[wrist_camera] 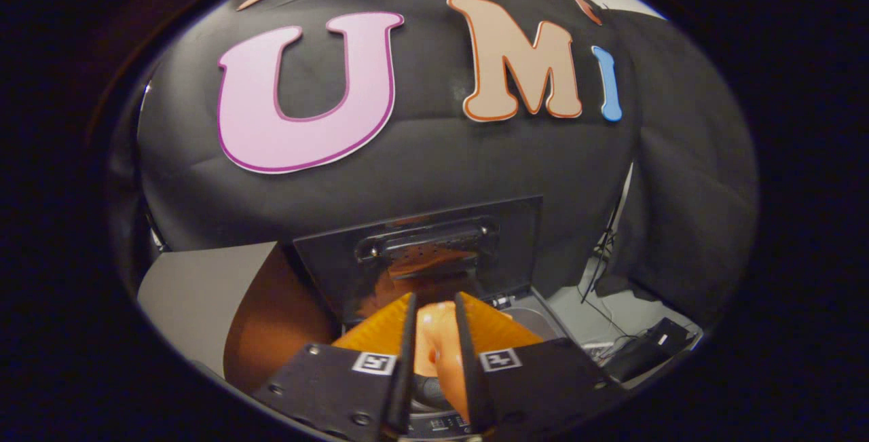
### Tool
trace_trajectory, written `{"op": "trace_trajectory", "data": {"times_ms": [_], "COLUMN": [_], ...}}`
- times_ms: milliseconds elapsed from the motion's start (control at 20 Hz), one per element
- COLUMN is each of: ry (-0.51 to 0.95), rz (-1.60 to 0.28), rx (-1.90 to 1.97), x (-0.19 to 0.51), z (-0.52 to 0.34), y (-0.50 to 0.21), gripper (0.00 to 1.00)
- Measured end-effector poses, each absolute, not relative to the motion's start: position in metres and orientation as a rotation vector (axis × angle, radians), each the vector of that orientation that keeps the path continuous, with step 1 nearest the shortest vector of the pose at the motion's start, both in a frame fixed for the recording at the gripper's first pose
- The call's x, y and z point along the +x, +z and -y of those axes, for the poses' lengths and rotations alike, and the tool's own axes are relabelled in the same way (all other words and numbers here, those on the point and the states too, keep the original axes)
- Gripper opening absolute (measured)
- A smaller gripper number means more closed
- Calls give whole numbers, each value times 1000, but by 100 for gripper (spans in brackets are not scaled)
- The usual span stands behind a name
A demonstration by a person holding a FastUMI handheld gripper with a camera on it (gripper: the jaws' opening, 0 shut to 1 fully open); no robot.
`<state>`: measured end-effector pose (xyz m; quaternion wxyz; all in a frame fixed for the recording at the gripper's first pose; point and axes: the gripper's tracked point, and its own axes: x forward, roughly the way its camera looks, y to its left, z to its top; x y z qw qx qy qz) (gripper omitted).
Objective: Put the clothes into the washing machine and then close the washing machine lid.
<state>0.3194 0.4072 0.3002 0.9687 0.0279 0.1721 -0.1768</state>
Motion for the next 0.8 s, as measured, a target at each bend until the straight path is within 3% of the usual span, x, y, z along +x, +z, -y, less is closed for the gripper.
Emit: {"op": "trace_trajectory", "data": {"times_ms": [100, 550, 800], "ry": [-359, -336, -327], "rz": [-340, -332, -324], "rx": [58, 44, 27], "x": [324, 322, 337], "z": [-400, -402, -403], "y": [320, 305, 304], "gripper": [47, 47, 84]}}
